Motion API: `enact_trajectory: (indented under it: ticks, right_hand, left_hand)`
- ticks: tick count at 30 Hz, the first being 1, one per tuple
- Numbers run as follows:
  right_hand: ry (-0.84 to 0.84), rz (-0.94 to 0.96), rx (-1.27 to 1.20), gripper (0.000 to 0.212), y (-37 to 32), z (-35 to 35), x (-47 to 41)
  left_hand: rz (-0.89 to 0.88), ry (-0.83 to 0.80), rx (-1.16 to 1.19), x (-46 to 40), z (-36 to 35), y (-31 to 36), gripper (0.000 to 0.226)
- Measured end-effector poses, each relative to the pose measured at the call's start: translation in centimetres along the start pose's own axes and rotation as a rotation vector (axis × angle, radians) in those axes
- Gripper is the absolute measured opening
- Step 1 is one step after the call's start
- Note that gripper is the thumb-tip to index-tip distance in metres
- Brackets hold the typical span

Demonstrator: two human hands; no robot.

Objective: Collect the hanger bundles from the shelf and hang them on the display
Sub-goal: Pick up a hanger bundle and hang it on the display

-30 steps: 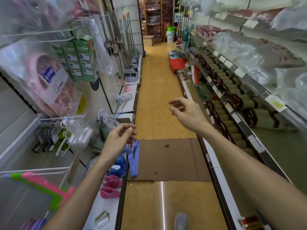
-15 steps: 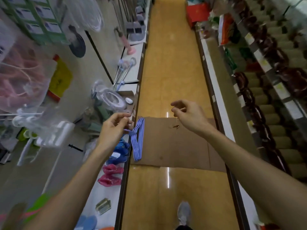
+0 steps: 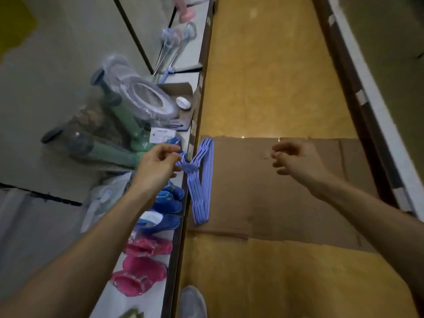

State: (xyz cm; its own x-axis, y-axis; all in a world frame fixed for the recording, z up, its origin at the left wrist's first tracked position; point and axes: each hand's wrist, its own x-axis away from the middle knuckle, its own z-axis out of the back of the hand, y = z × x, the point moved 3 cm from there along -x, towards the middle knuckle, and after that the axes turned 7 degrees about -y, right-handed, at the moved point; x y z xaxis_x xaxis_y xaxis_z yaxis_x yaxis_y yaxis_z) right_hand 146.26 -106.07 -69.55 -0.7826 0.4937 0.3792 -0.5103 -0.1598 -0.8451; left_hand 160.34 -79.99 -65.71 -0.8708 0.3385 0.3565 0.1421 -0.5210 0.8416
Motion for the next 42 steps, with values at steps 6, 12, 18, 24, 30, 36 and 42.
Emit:
enact_trajectory:
  ticks: [6, 12, 18, 24, 30, 36, 42]
  right_hand:
    - [-0.058, -0.07, -0.04, 0.014, 9.0, -8.3, -8.3]
    - [-0.148, -0.104, -0.082, 0.019, 16.4, -17.4, -15.0]
    - [-0.215, -0.114, -0.159, 0.017, 22.8, -27.1, -19.9]
    - [-0.305, -0.097, -0.143, 0.041, 26.2, -35.3, -22.8]
    - [-0.376, -0.126, -0.319, 0.026, 25.5, -39.6, -23.1]
    - [-0.332, -0.101, -0.371, 0.022, 24.1, -40.1, -22.5]
    - [-0.05, -0.14, 0.091, 0.051, 24.4, -36.7, -22.4]
  left_hand:
    - [0.026, -0.041, -0.158, -10.0, -1.8, -9.5, 0.01]
    - [-0.12, -0.159, -0.817, -18.2, -3.0, -15.4, 0.029]
    - [-0.143, -0.258, -1.065, -23.6, -4.0, -19.8, 0.042]
    - [-0.205, -0.231, -1.12, -26.1, -3.3, -21.7, 0.04]
    - [-0.234, -0.23, -1.069, -26.6, -3.0, -21.5, 0.038]
    - [-0.253, -0.221, -0.831, -27.2, -2.3, -21.6, 0.027]
    - [-0.206, -0.329, -0.445, -26.4, -4.0, -20.4, 0.017]
